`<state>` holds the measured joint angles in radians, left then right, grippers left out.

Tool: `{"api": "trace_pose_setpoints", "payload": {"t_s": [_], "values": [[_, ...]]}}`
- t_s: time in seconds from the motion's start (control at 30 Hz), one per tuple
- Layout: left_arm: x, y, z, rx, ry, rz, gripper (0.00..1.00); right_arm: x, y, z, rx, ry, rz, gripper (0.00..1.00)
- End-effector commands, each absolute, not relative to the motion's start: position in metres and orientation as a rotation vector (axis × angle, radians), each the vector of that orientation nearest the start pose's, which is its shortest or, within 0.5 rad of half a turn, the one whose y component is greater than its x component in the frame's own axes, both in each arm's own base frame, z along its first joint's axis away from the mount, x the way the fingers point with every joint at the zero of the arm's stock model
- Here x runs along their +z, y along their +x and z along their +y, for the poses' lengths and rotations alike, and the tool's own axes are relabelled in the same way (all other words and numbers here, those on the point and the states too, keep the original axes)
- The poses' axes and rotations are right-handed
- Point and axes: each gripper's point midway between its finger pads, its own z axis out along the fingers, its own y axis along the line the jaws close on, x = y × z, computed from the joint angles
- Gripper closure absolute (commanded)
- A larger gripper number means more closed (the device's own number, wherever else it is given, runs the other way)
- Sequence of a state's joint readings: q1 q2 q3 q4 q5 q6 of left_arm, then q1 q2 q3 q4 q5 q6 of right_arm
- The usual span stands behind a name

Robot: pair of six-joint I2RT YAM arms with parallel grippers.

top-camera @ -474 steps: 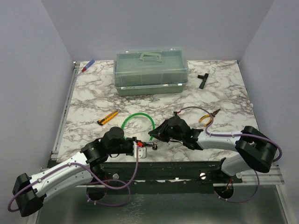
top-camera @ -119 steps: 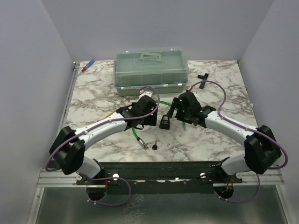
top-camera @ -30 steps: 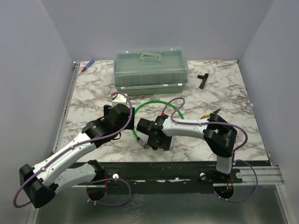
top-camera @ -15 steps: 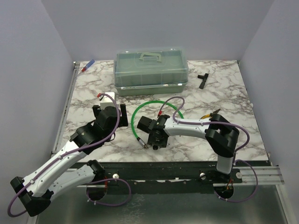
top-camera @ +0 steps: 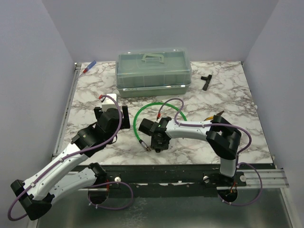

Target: Unlock with the key

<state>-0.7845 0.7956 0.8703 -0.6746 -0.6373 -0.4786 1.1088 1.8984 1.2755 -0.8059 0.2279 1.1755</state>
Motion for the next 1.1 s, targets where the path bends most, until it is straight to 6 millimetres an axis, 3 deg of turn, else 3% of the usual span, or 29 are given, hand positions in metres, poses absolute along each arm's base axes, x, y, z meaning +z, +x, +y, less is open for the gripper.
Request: {"api": "trace_pose_setpoints", "payload": {"t_s": [0.0,0.3,0.57,0.73,1.07], "values": [[0.221,0.236,-0.103,-0.066,-0.063,2.032,0.13,0.004,0.157,0.321,0.015,0.060,2.908,0.58],[0.219,0.237,-0.104,-0.066,-0.062,2.039,0.13,-0.002,0.157,0.317,-0.020,0.039,2.900,0.77],[0.218,0.235,-0.121,-0.169,-0.038,2.053,0.13,0.032,0.176,0.329,0.226,-0.067,2.730,0.79],[0.221,0.231,-0.142,-0.324,-0.057,2.061,0.13,0.060,0.185,0.323,0.307,-0.087,2.612,0.79],[0.201,0.217,-0.216,-0.713,-0.007,2.198,0.23,0.116,0.190,0.306,0.512,-0.135,2.382,0.80]]}}
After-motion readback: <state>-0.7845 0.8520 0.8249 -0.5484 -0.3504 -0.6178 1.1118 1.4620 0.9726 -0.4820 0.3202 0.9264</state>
